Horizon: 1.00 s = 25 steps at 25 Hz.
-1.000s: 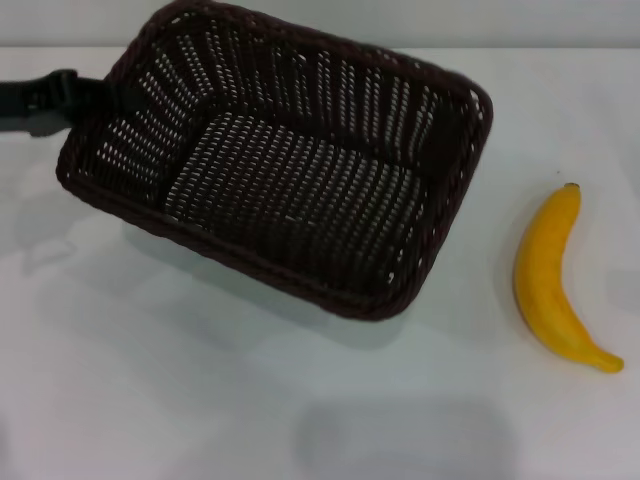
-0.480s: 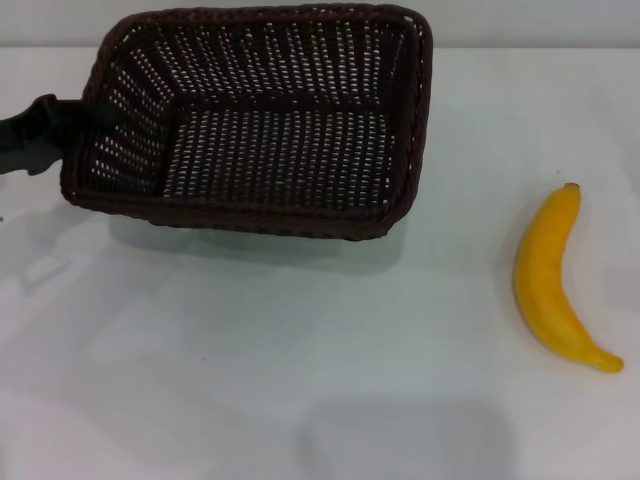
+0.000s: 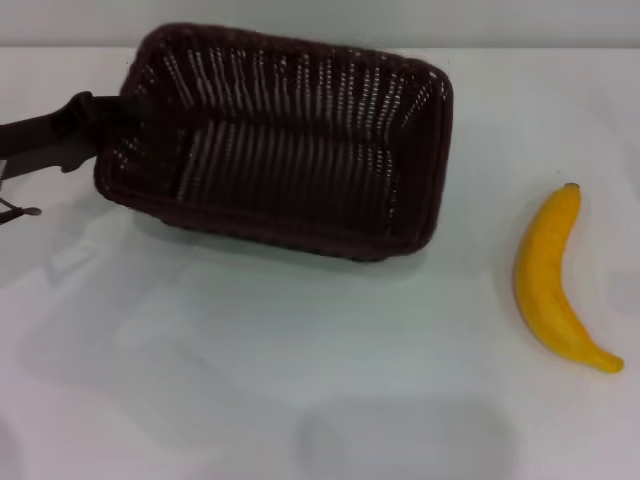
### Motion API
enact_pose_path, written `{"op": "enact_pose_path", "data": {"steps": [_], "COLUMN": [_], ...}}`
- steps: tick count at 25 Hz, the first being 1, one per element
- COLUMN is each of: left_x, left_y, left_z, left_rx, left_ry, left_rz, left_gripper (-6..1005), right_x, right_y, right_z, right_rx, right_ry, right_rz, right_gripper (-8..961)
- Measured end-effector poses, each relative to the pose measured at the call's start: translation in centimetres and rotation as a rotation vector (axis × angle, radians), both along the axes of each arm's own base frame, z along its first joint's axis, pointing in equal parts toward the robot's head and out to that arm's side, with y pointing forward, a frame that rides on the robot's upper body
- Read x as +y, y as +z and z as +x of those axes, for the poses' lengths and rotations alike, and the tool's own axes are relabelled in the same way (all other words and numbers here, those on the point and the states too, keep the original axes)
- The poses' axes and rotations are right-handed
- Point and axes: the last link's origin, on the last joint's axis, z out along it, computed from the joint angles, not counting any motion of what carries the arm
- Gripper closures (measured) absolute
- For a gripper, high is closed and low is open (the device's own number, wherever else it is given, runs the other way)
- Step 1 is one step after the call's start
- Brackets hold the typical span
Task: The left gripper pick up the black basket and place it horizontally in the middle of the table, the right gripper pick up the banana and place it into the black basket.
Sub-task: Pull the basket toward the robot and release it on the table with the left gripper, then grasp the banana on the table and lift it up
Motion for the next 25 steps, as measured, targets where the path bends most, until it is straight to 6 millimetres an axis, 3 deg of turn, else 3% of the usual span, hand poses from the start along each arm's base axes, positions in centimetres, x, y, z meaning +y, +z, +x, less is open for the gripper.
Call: {"op": "enact_pose_path", "data": {"steps": [8,14,20,25], "left_x": [-0.2,-1.2,-2.7,-4.2], "left_y": [-0.8,0.9,4.2,4.6], "left_z": [0.3,-1.3,-3.1,-5.2], "left_rx": [-0.012,0.005,0.022,0.054], "left_ry": [-0.004,0.012,-0.042,-0.014], "left_rz": [-0.029,0.021,0.231,0.504], "left_gripper": [560,451,328,284], "right_x": [-0.4,-0.6,-0.6,-0.5], "right_y": [0.0,-0.1,-0.2,-0.4], "right_z": [0.3,0.3,0.0,-0.3], "right_rx": [0.007,0.01,0.017,0.076], "right_ry": [-0.006,-0.004,0.009,0.038], "right_rz": [0.005,0.007,0.009,-0.021], "right_gripper": [78,78,78,78]}}
